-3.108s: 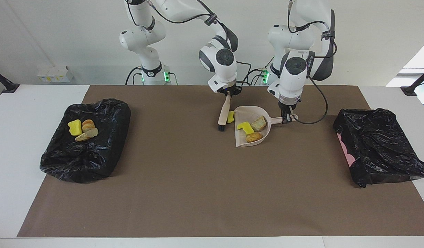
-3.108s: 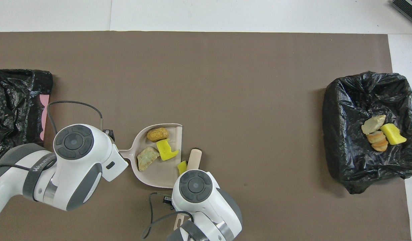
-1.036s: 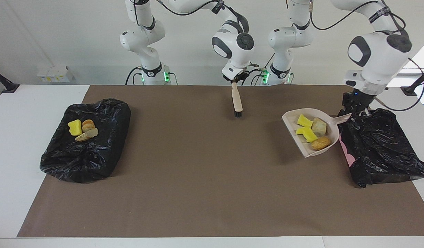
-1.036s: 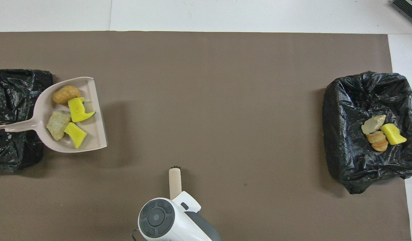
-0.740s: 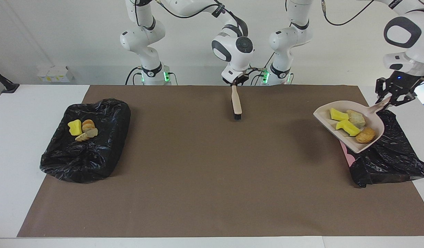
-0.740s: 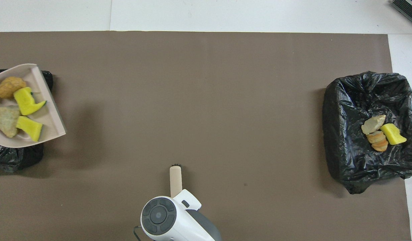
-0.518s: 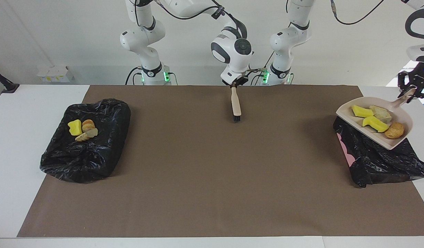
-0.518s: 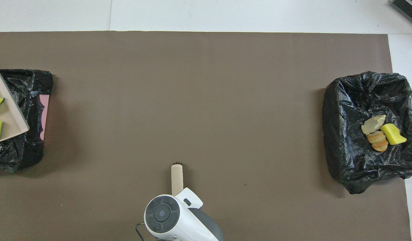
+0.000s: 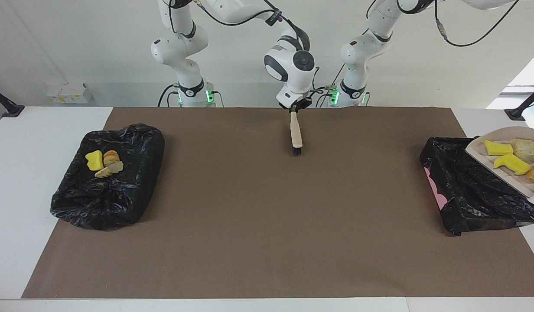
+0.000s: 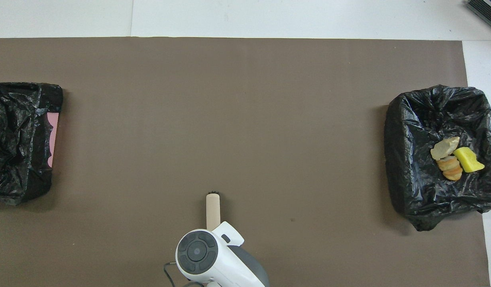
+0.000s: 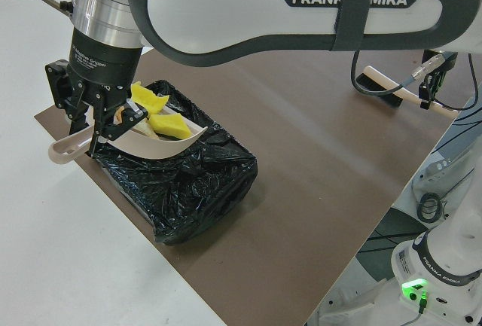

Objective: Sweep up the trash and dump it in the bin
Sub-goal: 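Lift the emptied dustpan away from the bin with the left gripper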

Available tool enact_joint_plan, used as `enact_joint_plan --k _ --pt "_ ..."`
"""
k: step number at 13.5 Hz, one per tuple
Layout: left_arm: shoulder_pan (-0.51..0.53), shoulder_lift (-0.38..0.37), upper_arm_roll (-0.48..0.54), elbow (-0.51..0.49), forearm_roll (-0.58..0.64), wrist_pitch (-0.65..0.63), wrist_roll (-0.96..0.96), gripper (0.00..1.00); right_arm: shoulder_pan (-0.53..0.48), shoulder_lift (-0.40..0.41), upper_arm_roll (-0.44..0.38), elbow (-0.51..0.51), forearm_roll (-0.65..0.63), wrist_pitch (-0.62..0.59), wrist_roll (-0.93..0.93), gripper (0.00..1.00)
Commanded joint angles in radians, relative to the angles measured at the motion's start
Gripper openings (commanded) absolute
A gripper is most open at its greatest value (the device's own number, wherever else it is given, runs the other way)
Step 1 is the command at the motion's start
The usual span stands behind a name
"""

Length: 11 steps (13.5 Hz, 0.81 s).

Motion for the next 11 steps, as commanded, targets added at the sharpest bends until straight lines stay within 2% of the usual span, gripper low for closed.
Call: enact_joint_plan --k 1,3,6,7,8,11 --pt "-0.024 0.03 0.004 0.031 0.139 0.054 0.0 0.0 -0.02 -0.008 0.01 -0.023 -0.026 0.021 -0.008 0.0" --pt "-0.049 0.019 0.006 -0.017 0.229 0.076 -0.04 0.0 -0.014 0.002 0.01 -0.025 -0.027 0.018 -0.011 0.0" --pt "-0.088 0.016 0.006 -0.015 0.406 0.07 -0.103 0.0 -0.015 0.016 0.008 -0.009 -0.029 0.004 -0.006 0.0" --pt "-0.093 0.016 0.004 -0.015 0.446 0.07 -0.123 0.0 -0.017 0.016 0.008 0.0 -0.03 -0.006 -0.005 0.95" --pt "-0.102 0.016 0.006 -0.014 0.466 0.068 -0.128 0.0 -0.017 0.01 0.007 0.012 -0.038 -0.019 -0.003 1.0" --pt "-0.13 0.01 0.004 -0.008 0.561 0.062 -0.129 0.0 -0.041 0.007 0.004 0.113 -0.055 -0.161 -0.002 1.0"
